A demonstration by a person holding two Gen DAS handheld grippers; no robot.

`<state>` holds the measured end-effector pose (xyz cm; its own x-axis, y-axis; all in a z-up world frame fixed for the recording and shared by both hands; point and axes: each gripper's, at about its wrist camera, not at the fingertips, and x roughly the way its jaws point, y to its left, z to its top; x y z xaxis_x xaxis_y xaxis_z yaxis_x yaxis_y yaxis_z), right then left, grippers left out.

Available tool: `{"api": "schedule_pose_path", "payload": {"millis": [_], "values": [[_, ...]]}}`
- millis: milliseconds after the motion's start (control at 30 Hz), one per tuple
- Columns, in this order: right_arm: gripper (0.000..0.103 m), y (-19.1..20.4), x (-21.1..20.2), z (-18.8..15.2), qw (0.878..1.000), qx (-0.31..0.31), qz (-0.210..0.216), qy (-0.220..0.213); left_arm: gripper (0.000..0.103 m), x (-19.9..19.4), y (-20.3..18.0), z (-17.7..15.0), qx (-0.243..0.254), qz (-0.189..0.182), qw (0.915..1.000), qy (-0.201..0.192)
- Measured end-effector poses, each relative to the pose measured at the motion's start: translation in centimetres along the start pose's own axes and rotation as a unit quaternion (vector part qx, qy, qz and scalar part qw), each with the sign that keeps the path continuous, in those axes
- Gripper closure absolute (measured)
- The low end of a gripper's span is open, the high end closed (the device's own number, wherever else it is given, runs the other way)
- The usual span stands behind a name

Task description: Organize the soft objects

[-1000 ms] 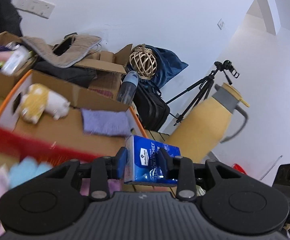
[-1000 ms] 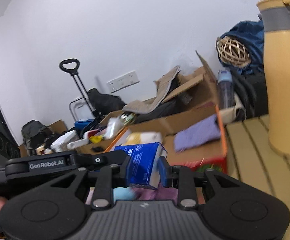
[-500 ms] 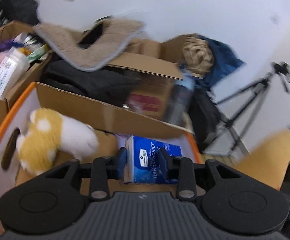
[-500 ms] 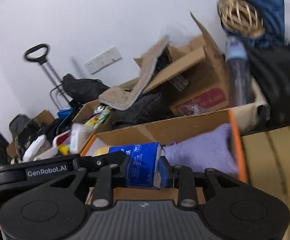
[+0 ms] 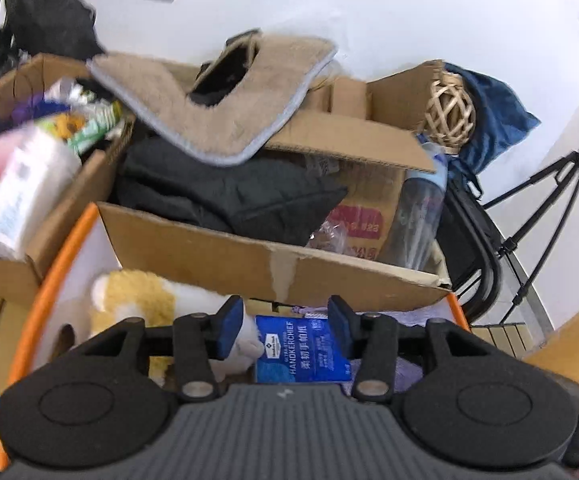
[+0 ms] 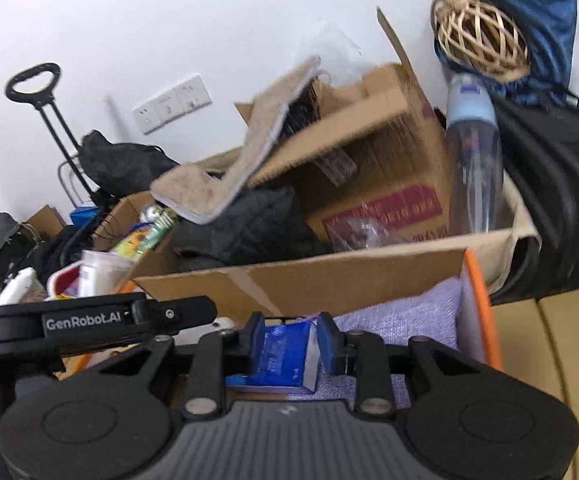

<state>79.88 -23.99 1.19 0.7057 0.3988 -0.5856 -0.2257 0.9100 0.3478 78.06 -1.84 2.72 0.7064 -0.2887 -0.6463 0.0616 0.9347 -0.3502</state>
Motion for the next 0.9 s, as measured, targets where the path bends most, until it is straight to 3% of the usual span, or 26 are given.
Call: {"api": "schedule_pose_path", "payload": {"millis": [100,200,400,467,667,900], "values": [[0.074,0.6,-3.2,0.4,1.0,-0.015,-0.006,-0.013,0.051,-3.4,-1.6,-0.4,0.051,-0.002,0.9986,-0.011],[0.073,1.3,-7.1,0.2,0.999,-0.032,-0.013,-0.025,0.048,-7.5,-2.9,-0.7,0.071,-0.006,0.9971,-0.027],[0.065,3.4,-17.2,-0.9,0.994,-0.093,-0.026,-0.058,0.034,-18.0,-4.9,-2.6,0.106,-0.009,0.9916,-0.073],[0.061,4.2,-21.0,-1.9,0.99,-0.116,-0.027,-0.071,0.023,-21.2,-5.1,-3.7,0.11,-0.011,0.9906,-0.08],[0.054,6.0,-30.0,-6.8,0.983,-0.151,-0.012,-0.102,0.016,-30.4,-4.9,-9.6,0.116,-0.015,0.9865,-0.114],[0.039,8.1,-37.6,-16.1,0.969,-0.192,-0.022,-0.151,0.006,-37.9,-3.6,-20.3,0.157,0.012,0.9732,-0.168]]}}
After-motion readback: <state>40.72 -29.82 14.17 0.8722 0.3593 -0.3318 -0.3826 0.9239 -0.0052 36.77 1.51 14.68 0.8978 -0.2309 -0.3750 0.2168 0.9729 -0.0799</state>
